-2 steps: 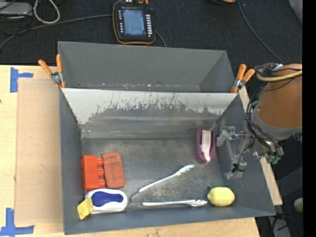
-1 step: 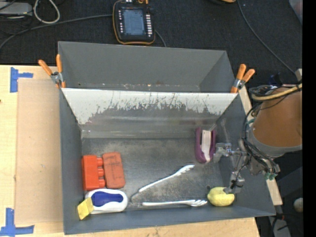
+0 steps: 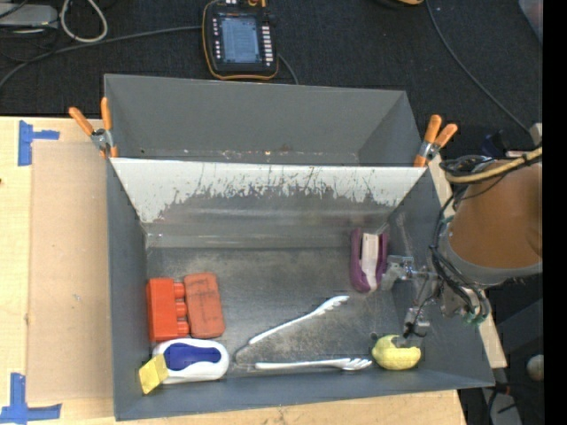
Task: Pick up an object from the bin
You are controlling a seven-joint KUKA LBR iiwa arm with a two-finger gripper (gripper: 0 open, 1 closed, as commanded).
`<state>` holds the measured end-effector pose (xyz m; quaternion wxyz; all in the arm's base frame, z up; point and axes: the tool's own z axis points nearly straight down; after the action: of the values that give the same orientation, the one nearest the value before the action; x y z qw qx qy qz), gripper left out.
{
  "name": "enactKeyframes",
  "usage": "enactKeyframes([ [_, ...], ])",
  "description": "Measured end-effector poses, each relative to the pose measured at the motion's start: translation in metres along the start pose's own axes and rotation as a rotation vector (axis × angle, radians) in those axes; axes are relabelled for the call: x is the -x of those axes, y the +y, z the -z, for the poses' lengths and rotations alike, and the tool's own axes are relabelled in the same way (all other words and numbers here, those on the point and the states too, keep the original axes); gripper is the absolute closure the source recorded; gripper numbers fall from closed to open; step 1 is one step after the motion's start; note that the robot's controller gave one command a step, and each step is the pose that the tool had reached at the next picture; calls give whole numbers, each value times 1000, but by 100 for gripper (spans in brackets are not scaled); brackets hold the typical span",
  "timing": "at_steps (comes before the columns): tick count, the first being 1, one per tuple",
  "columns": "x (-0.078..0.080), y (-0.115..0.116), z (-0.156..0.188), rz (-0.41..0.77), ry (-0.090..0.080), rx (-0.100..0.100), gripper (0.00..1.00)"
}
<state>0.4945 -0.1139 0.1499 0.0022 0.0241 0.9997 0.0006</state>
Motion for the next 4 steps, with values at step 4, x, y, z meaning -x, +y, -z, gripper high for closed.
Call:
enactKeyframes([
  [4,-23,-23,-41,290,1,4,0],
])
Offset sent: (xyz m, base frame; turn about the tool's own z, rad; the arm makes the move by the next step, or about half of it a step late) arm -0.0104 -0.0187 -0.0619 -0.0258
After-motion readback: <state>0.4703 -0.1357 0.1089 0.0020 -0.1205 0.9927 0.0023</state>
